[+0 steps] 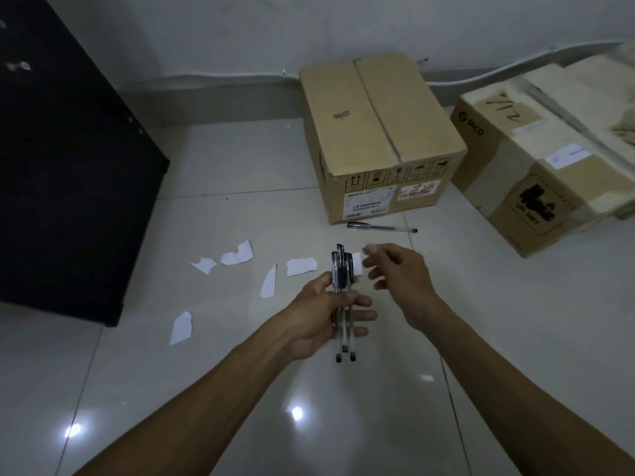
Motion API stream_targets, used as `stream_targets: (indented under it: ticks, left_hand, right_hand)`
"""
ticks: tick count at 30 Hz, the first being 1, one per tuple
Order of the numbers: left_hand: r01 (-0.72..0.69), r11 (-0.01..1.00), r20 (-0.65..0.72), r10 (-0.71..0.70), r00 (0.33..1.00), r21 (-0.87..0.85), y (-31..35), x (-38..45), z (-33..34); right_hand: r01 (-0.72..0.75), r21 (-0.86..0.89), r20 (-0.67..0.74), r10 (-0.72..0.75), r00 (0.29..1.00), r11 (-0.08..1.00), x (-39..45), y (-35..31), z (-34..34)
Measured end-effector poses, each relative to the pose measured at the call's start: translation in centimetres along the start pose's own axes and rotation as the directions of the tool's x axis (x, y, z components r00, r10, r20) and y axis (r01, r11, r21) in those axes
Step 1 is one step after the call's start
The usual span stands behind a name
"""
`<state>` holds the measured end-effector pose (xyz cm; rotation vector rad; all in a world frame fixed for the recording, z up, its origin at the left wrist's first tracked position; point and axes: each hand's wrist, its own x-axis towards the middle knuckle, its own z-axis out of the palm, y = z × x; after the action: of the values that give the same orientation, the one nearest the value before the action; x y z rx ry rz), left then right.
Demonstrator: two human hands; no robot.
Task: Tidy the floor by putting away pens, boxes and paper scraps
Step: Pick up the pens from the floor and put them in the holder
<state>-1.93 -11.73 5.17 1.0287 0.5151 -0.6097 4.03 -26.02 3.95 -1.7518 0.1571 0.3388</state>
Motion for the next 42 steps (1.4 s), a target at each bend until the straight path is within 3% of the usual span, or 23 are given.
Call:
stream_targets:
  ticks: [6, 11, 17, 19, 24, 27, 34, 42]
  left_hand:
    - [-0.019, 0.996, -0.022, 0.017, 1.000, -0.091, 0.9, 1.0, -1.2]
    - [-0.038, 0.984, -0.063, 0.028, 0.998, -0.174, 1.2, 2.4, -2.3]
    - [-0.028, 0.969, -0.094, 0.005, 0.996, -0.244, 1.3, 4.2, -3.9]
    - [-0.018, 0.972, -0.115, -0.010, 0.993, -0.235, 1.0, 4.6, -4.4]
    - [-0.008, 0.978, -0.186, -0.031, 0.982, -0.209, -0.2, 5.1, -5.6]
    - [-0.016, 0.974, -0.220, -0.035, 0.975, -0.226, -0.6, 5.0, -5.8]
    - [-0.039, 0.971, -0.259, -0.024, 0.966, -0.237, -0.1, 4.3, -4.8]
    - [-0.101, 0.979, -0.229, 0.058, 0.972, -0.179, 1.7, 2.4, -2.6]
  right_hand:
    - [-0.077, -0.242, -0.194, 0.029, 0.980, 0.967, 4.1, 3.6, -2.5]
    - [0.013, -0.484, -0.135, -0.089, 0.987, 0.875, 6.6, 4.8, -3.2]
    - [0.112, -0.791, 0.060, -0.106, 0.993, 0.601, 10.6, 6.0, -2.8]
    - [0.145, -0.848, 0.055, -0.186, 0.981, 0.510, 10.7, 6.5, -2.6]
    - [0.191, -0.878, -0.009, -0.414, 0.910, 0.439, 9.3, 8.0, -1.8]
    - [0.199, -0.848, 0.005, -0.368, 0.930, 0.491, 8.0, 8.2, -1.8]
    - [0.052, -0.564, -0.073, -0.113, 0.991, 0.824, 2.3, 5.6, -0.1]
    - [0.177, -0.331, 0.049, -0.171, 0.984, 0.927, -4.1, 0.7, 2.4]
